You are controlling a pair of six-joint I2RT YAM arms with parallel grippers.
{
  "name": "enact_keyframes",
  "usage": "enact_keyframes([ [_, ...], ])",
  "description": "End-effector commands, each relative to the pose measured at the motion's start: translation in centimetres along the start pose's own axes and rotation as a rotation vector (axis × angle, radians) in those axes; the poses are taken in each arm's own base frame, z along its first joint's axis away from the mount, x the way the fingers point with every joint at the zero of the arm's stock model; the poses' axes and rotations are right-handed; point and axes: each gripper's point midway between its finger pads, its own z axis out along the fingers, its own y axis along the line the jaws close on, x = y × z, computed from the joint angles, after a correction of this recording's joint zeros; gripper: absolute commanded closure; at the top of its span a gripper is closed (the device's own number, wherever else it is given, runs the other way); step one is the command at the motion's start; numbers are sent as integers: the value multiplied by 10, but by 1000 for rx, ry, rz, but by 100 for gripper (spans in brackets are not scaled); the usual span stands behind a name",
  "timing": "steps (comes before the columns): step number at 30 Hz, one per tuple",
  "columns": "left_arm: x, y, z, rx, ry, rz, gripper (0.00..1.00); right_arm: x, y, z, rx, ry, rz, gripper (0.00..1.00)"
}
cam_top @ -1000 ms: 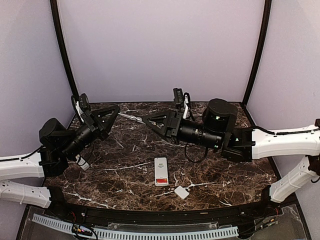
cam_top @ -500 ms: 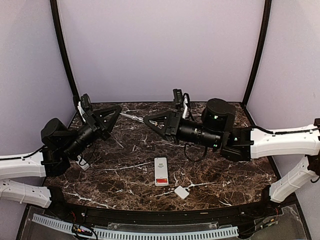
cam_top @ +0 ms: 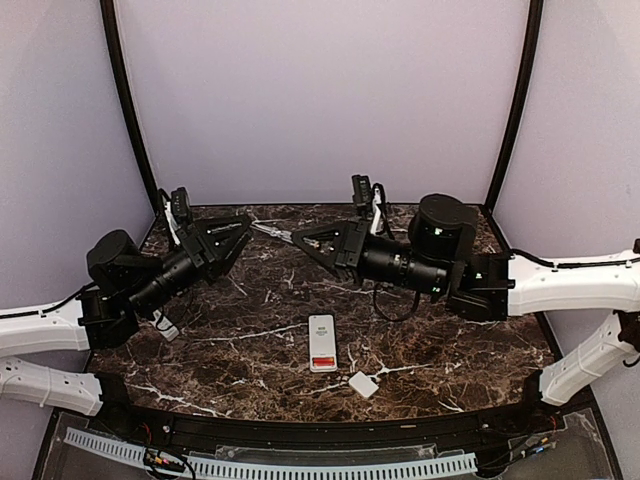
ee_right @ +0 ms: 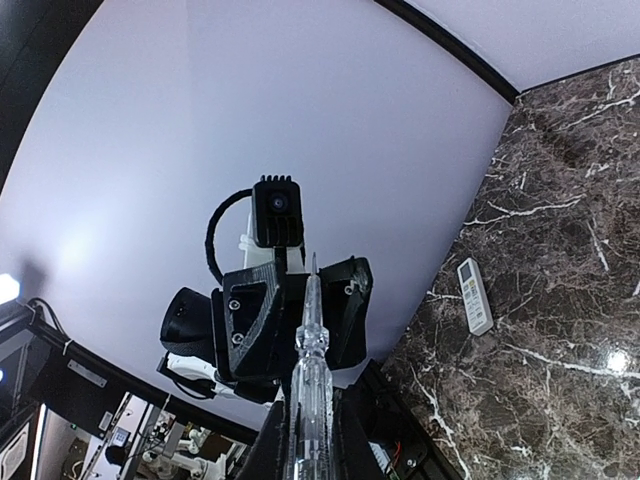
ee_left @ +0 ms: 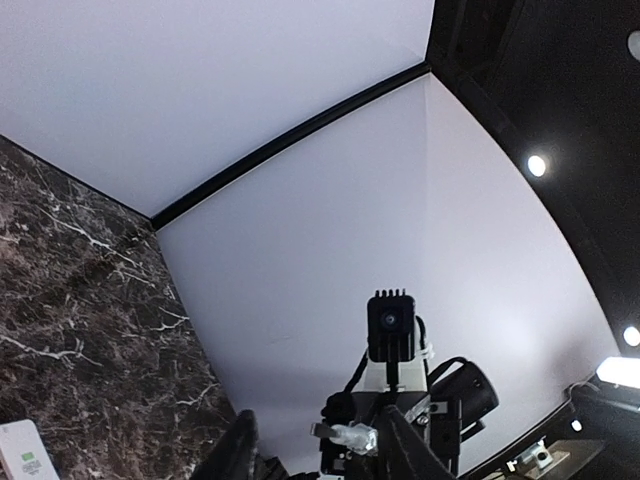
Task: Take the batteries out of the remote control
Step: Pass from the left arm to the right, then hold the remote control without the battery cover at the center of the board.
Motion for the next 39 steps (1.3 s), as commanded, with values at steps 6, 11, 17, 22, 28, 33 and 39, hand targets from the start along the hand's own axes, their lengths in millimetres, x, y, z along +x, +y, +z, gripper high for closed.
enact_keyframes([
  [6,17,40,-22,-279,157,179,34,-16,-39,-45,302,-61,-42,100],
  [11,37,75,-38,-415,261,208,34,-13,-70,-81,534,-11,-104,100],
  [17,71,131,-54,-558,394,210,35,12,-104,-114,671,84,-89,100],
  [22,117,170,-57,-601,530,131,44,42,-125,-127,697,152,-25,100],
  [28,141,178,-45,-610,582,117,43,77,-145,-128,765,227,-15,100],
  [33,156,187,-41,-620,598,77,45,102,-162,-125,879,297,-29,100],
  [39,171,200,-35,-646,645,58,51,116,-174,-117,904,320,-9,100],
])
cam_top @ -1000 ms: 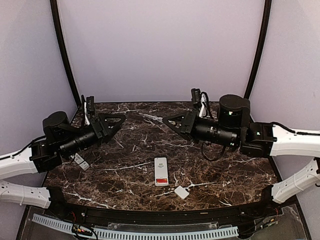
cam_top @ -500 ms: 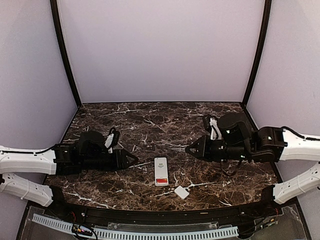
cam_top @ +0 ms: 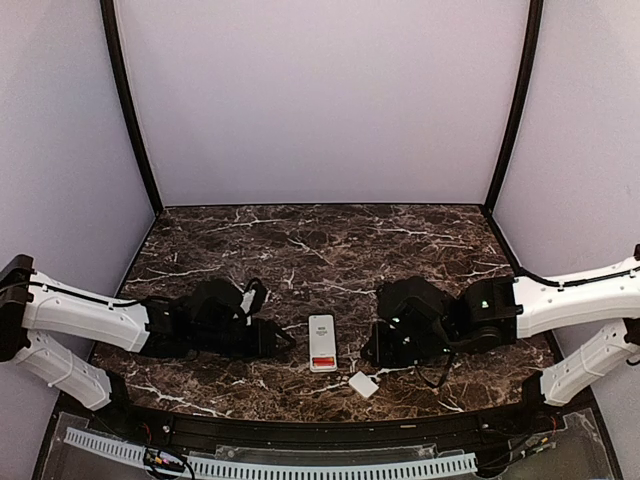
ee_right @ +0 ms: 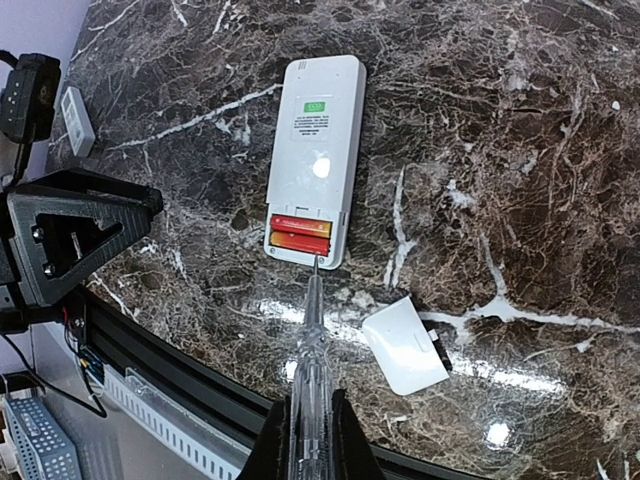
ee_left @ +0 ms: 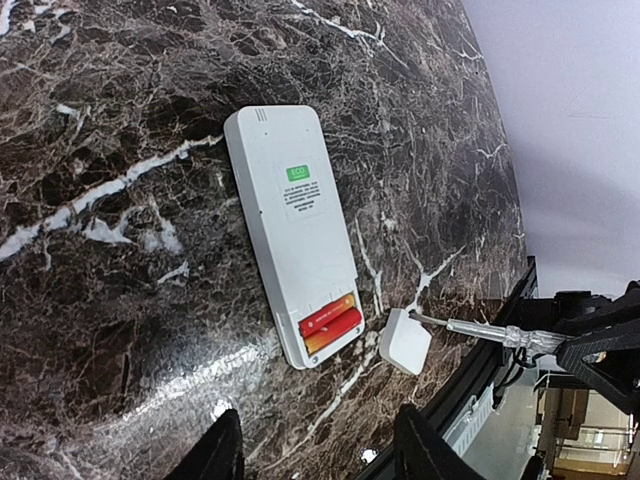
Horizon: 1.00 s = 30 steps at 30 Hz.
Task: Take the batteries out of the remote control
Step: Hold the remote control without the battery cover at the center of the board.
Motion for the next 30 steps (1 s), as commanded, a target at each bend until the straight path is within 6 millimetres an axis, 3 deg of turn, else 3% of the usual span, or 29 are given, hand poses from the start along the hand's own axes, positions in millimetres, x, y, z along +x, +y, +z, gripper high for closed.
enact_keyframes([
  [1,0,-15,11,38,30,4,51,-3,10,2,-13,-13,23,100],
  [11,9,-9,41,-7,105,-8,58,-1,14,15,-2,-1,25,100],
  [30,23,-1,73,-46,212,-18,65,-4,14,24,41,13,20,100],
])
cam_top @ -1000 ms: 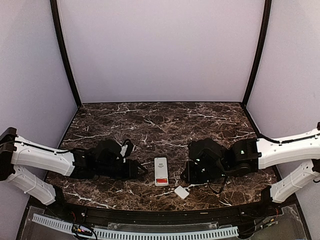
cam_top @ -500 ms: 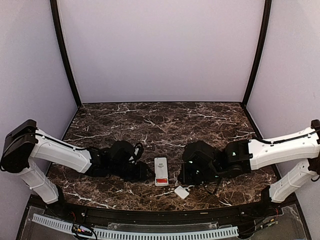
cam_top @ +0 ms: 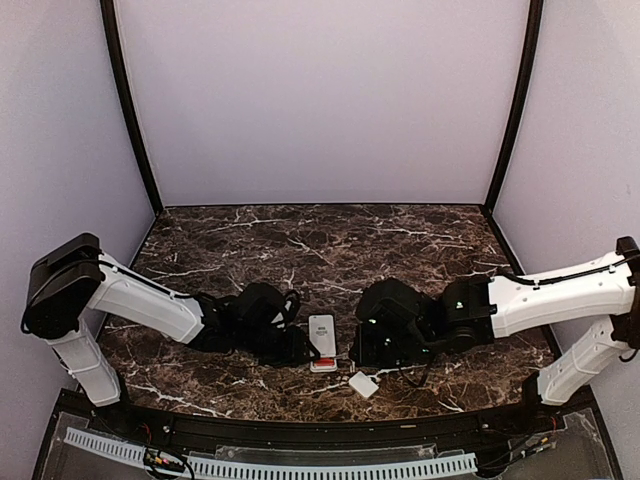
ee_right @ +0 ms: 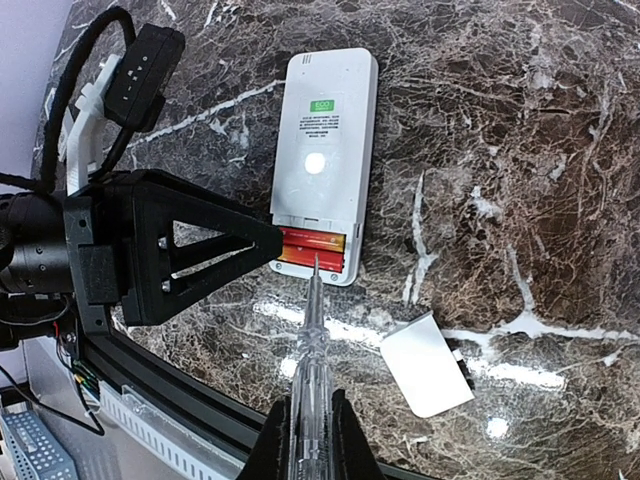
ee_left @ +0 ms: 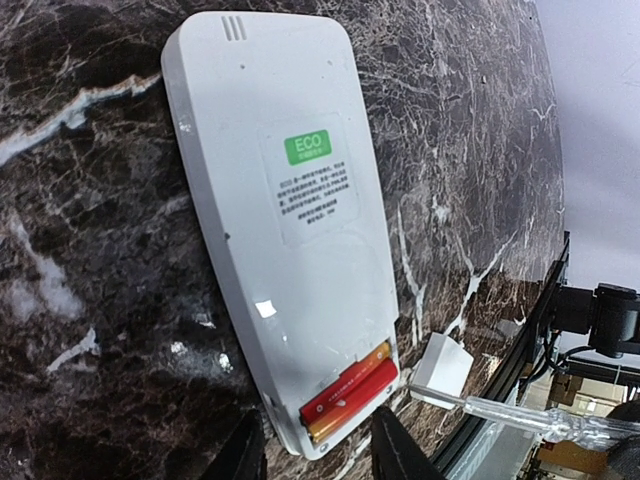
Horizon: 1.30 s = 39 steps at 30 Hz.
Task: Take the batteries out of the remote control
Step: Hold the remote control without the battery cover at the center of the board.
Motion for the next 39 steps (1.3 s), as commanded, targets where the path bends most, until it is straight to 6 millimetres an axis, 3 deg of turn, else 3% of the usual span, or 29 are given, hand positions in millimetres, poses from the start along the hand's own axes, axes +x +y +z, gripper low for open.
enact_keyframes([
  [1,4,-3,4,-3,31,5,65,-5,4,1,6,-4,7,100],
  [19,7,5,10,-50,60,-16,78,-4,-4,6,51,9,30,100],
  [39,9,8,12,-63,70,-28,83,-7,-7,8,74,-13,28,100],
])
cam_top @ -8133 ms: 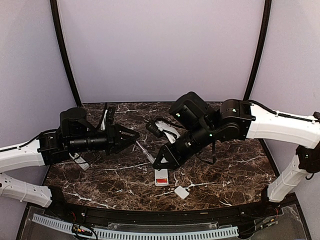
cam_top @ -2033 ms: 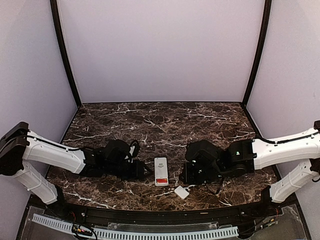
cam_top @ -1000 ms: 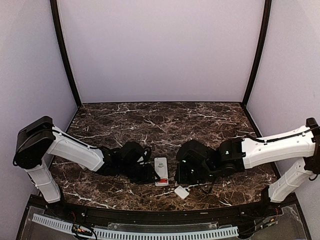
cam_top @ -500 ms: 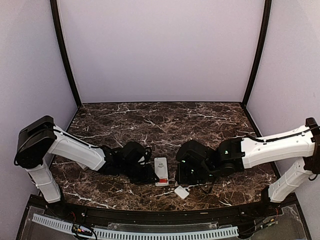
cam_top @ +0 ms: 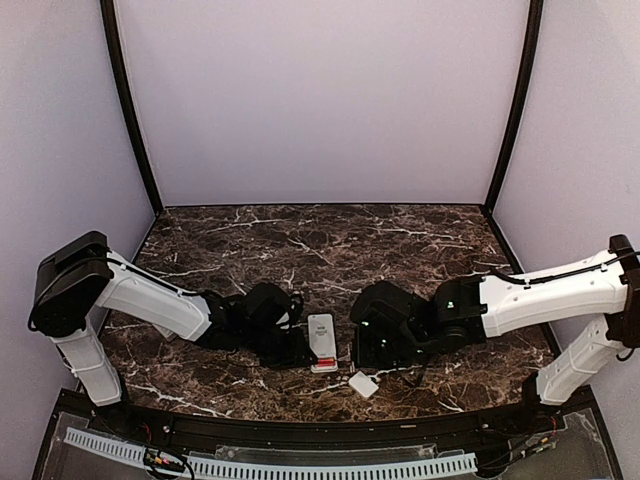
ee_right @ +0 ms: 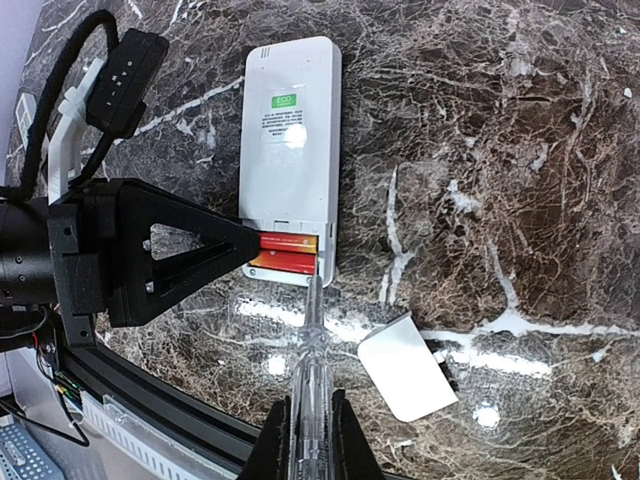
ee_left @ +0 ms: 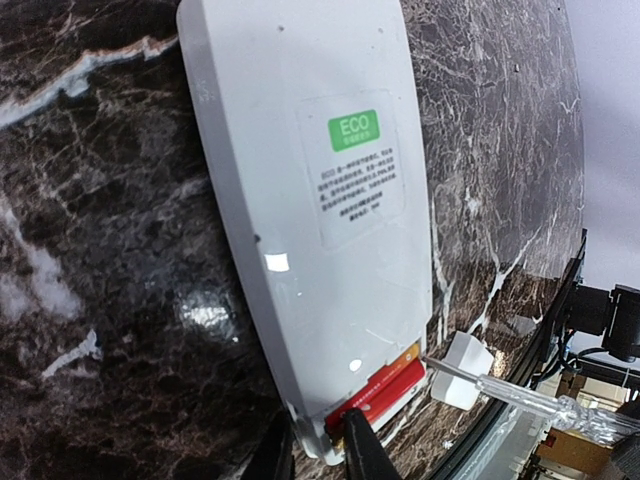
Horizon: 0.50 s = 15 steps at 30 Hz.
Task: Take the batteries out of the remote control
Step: Hold the remote control without the battery cover at the center of the board.
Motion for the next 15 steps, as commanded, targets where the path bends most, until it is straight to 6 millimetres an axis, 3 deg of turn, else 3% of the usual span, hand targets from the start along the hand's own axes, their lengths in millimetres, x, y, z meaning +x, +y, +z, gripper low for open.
enact_keyframes([
  [1,4,2,4,-18,20,-7,83,-7,3,0,11,-22,13,100],
  [15,5,3,6,-17,27,-11,83,-2,2,8,9,-5,17,100],
])
